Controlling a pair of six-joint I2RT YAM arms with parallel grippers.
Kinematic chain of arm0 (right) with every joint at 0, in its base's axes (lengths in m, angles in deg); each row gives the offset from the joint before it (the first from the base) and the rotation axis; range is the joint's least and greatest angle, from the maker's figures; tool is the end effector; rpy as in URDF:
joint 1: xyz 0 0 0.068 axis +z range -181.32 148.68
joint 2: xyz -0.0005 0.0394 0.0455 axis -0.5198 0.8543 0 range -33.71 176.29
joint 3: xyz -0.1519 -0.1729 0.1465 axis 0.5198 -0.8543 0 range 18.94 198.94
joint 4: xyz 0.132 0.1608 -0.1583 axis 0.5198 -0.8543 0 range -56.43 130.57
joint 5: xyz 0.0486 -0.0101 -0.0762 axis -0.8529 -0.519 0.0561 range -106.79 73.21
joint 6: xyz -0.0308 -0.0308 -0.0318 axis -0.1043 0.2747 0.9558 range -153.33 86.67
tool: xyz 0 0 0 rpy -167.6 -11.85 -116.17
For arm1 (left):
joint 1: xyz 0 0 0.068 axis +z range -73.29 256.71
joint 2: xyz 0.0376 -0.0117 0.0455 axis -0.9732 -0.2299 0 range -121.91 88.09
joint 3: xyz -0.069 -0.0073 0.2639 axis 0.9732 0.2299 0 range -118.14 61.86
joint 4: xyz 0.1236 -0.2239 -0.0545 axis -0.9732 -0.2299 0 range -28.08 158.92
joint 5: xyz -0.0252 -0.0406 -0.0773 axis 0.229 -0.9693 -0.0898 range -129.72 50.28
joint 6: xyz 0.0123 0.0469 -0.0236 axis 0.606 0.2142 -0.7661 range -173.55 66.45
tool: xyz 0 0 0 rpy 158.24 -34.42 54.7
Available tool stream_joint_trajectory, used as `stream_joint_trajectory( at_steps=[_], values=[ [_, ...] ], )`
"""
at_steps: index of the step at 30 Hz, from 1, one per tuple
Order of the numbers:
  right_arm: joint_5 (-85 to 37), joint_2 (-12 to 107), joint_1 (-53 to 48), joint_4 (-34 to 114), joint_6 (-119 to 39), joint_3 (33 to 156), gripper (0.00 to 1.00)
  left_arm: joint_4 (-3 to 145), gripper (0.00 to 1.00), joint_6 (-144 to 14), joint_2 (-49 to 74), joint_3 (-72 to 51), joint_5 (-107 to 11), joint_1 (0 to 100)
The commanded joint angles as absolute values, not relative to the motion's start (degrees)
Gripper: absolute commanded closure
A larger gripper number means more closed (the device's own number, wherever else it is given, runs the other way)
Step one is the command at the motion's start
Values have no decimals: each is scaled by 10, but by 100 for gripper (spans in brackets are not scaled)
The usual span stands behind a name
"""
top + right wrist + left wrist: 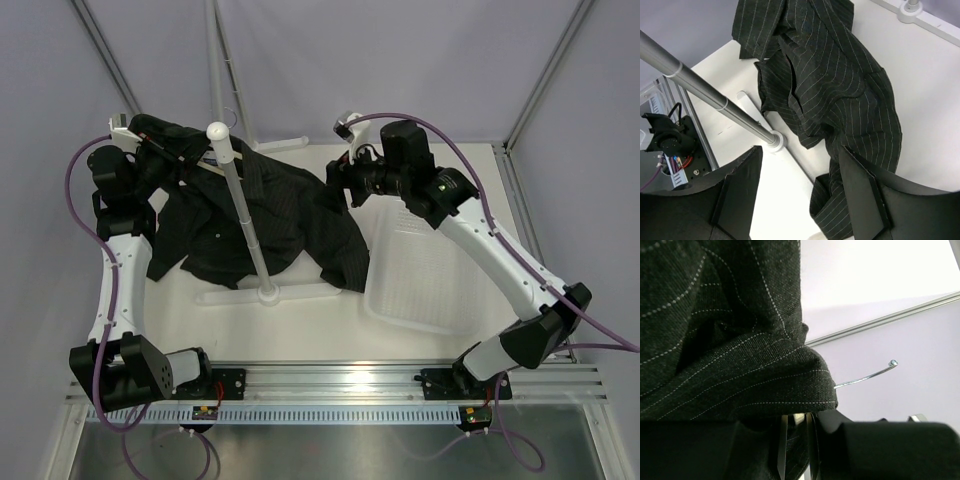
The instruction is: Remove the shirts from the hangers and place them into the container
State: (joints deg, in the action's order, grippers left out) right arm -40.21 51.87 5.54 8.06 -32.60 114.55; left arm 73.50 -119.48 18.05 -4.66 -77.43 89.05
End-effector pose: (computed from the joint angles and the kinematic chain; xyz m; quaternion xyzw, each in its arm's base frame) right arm 0.2548 0.2088 0.4377 -0.3690 0.7343 0.3292 0.4650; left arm 0.2785 0.0387 0.4084 -0.2396 0.6598 -0.5066 0.5007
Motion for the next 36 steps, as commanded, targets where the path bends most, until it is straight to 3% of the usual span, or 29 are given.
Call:
stream_joint_trajectory(
  at_steps=[1, 17, 25, 29, 33, 36],
  values=[
    [-455, 548, 59, 108, -278, 1167, 28, 793, 100, -1213, 202, -63, -790, 894],
    [-464, 671, 59, 94, -191, 1276, 20, 818, 100, -1229, 209, -34, -812, 893],
    [-477, 713, 59, 79, -178, 1301, 24, 824, 100, -1232, 210, -34, -816, 894],
    [-485, 716, 59, 82, -180, 1291, 32, 826, 100, -1237, 207, -39, -817, 894],
    [-490, 711, 59, 93, -184, 1268, 49, 826, 100, -1239, 204, -48, -820, 894],
    [-498, 708, 59, 99, -187, 1255, 77, 827, 100, -1240, 203, -50, -818, 895]
  ],
)
